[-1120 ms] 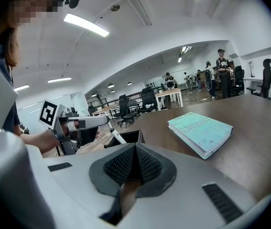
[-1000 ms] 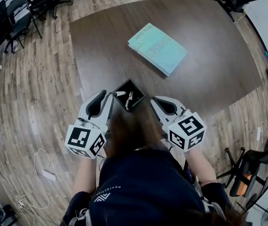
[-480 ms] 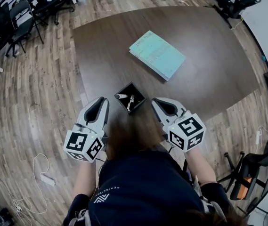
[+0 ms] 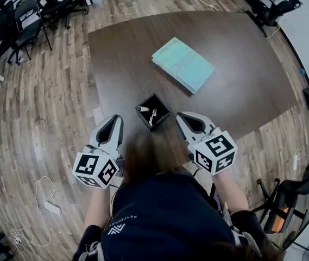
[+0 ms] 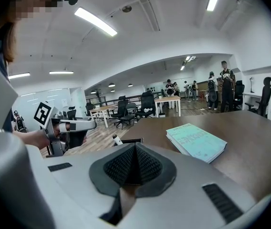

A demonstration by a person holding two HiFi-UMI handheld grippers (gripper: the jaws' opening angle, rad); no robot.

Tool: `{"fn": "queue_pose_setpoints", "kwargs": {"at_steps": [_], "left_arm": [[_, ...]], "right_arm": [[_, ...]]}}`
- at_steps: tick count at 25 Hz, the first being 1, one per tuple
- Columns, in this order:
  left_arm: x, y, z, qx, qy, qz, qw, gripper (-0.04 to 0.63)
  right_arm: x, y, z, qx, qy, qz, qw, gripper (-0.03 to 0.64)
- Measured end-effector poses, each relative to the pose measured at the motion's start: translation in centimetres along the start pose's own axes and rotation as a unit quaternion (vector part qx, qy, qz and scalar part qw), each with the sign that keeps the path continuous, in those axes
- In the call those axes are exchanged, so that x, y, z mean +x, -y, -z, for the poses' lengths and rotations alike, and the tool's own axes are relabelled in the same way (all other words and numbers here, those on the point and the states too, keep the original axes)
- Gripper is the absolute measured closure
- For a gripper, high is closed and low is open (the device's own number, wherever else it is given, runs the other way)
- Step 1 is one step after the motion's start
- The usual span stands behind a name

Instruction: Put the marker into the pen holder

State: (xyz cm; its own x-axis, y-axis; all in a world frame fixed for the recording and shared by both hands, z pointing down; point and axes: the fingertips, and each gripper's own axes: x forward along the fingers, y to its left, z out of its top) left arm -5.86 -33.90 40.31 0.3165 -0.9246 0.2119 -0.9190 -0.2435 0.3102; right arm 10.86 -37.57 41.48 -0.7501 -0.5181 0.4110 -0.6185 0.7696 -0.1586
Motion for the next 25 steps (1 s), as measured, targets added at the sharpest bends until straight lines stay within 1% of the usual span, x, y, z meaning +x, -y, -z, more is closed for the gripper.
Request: {"fn": "queue_pose_setpoints", "kwargs": {"at_steps": [6, 12, 15, 18, 21, 25], "left_arm": [[-0.47, -0.03, 0.3, 0.012, -0.007, -0.006, 0.9999, 0.577], [-0.44, -0.02, 0.23, 0.003, -0.01, -0.009, 0.9999, 0.577], [-0.27, 0.12, 0.41, 0.015, -0.016, -0.009, 0.9997, 0.577], [-0.12, 0.37, 0.72, 0.02, -0.024, 0.002, 0.9995, 0.577], [-0.01, 0.78, 0.95, 0.015, -0.031, 0.021, 0.9992, 0.577], [0.13, 0.91, 0.96, 0.01, -0.033, 0.026, 0.9991, 0.577]], "right_arm": [[0.18, -0.5, -0.08, -0.002, 0.001, -0.002, 1.0, 0.617], [0.24, -0.59, -0.36, -0.005, 0.004, -0.003, 1.0, 0.616], [0.28, -0.54, -0.4, -0.005, 0.004, -0.002, 1.0, 0.615], [0.4, -0.45, -0.41, -0.004, 0.004, -0.001, 1.0, 0.616], [0.42, -0.39, -0.37, -0.004, 0.003, -0.002, 1.0, 0.617], [0.32, -0.21, -0.21, -0.001, 0.0, -0.001, 1.0, 0.617]]}}
